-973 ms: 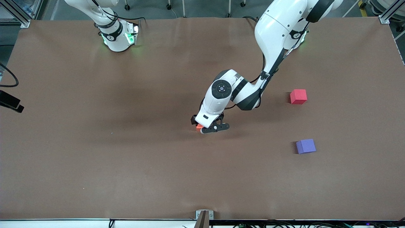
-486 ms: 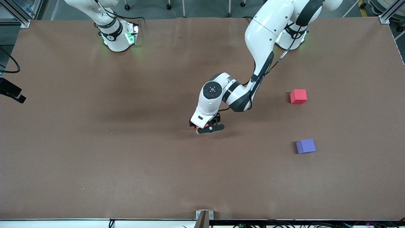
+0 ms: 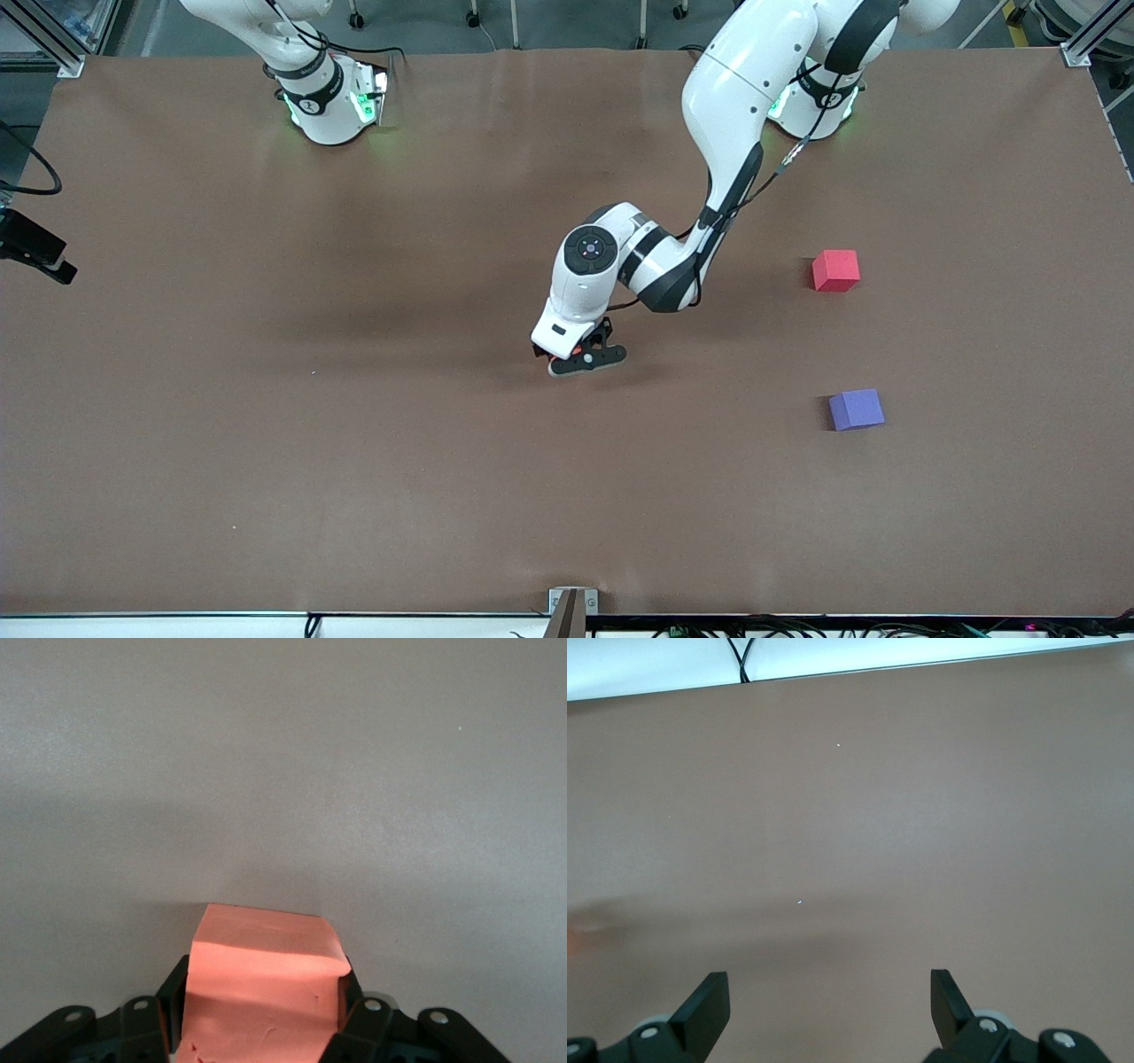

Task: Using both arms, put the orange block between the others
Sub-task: 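Carry the orange cube with the left gripper toward the purple cube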

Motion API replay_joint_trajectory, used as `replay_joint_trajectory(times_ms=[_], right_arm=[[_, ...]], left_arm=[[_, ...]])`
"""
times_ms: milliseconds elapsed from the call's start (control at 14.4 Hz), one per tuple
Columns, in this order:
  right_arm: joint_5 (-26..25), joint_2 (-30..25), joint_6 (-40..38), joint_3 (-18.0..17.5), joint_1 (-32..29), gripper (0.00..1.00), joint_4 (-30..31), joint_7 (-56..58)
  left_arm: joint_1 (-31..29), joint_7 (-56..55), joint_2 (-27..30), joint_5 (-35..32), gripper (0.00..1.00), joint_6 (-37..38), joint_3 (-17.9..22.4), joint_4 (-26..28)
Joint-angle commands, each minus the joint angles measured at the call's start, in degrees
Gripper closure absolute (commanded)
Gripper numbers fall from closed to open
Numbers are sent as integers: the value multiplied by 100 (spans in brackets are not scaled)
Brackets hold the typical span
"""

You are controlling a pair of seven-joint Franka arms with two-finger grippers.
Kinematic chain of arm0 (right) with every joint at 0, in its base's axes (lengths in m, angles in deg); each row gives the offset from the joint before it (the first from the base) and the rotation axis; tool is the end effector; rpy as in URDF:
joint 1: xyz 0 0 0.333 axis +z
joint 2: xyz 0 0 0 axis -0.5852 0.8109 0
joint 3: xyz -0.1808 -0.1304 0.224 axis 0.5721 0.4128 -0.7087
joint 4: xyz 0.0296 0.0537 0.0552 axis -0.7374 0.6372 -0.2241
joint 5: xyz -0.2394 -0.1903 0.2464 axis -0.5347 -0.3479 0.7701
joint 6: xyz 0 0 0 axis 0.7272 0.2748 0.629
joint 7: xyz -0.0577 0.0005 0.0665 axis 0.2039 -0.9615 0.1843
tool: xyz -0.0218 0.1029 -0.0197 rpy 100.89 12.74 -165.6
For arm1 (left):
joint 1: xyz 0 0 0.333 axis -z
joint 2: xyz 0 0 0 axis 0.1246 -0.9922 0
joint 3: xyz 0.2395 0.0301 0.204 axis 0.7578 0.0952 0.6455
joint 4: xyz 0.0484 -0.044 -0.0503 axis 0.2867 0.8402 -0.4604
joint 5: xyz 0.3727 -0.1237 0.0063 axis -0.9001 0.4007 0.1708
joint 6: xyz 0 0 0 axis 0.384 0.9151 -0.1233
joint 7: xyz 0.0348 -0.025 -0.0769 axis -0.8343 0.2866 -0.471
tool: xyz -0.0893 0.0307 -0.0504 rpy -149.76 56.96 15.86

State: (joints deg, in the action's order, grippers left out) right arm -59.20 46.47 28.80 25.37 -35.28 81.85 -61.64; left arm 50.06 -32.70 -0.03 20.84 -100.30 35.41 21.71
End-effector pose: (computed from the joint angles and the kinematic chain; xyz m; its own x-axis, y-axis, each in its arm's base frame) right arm 0.5729 -0.0611 0.6426 0.9861 -0.0831 0.1437 -0.0834 -0.9965 -0.0043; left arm 0.5366 -0.5216 0.2033 0.9622 0.2649 0.0624 0.2533 -0.9556 0.1507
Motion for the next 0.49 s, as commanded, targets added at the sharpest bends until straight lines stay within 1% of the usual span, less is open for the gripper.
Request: replay_joint_trajectory(times_ms=[0,69,139,278,347,417], right_arm=[[-355,-195,59,35,280,0,277,-21],[-373,-204,59,35,289,0,338,-30],[-365,-204,85,35,272,0,400,-39],[-242,-230,137,62,210,0,532,-48],[-146,-239,129,71,201,0,541,-48],[-101,-248,120,79,184,0,532,-48]], left_arm=[[17,-195,130,-131,72,56,78,-79],[-44,-186,218,-140,72,117,87,-53],[-166,-186,375,-149,71,448,87,-27],[-596,-73,840,-158,70,1213,69,61],[-842,76,1147,-149,70,1512,52,201],[-1088,330,1437,-141,70,1637,43,393]])
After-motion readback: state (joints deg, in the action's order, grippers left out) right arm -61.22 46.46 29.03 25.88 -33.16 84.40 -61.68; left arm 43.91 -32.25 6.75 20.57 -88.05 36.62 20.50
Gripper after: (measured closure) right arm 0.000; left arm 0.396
